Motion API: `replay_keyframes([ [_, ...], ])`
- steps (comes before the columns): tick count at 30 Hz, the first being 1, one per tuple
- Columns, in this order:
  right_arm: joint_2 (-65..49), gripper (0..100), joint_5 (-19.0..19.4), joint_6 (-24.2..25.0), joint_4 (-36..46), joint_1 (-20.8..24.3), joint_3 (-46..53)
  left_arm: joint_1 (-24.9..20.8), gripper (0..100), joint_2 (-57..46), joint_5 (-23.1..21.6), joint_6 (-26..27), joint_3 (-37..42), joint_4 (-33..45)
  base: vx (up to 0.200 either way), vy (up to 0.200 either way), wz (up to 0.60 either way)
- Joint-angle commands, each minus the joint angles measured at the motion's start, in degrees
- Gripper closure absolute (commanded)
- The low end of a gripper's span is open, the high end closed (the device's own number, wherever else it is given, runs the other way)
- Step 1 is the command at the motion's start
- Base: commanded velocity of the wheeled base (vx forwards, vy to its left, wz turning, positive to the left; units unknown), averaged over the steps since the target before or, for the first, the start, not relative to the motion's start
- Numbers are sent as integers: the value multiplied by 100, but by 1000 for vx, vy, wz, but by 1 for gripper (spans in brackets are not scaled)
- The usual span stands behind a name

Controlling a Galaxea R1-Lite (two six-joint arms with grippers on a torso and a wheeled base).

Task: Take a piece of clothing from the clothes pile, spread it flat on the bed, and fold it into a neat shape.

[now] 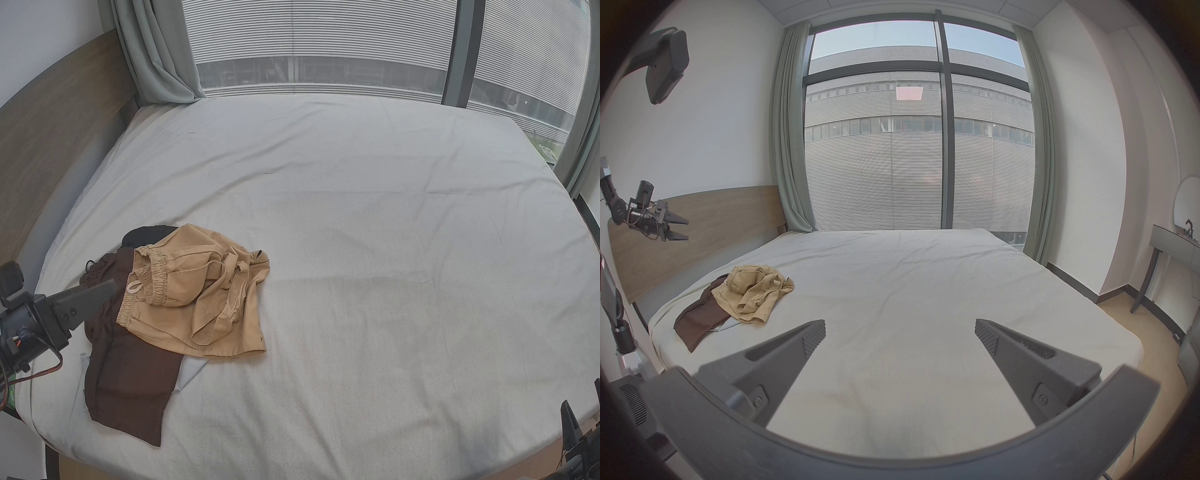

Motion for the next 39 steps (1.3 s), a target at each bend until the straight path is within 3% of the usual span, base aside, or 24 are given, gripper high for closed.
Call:
replay_keyframes([
  [1, -93, 0, 7, 0, 0, 1, 101, 132, 0, 566, -3, 14, -115, -177, 0, 0, 0],
  [7, -93, 0, 7, 0, 0, 1, 101, 272, 0, 1252, -276, -12, -273, -678, 0, 0, 0],
  [39, -93, 0, 7, 0, -9, 1, 101, 501, 0, 3862, -284, -30, -774, -2277, 0, 0, 0],
])
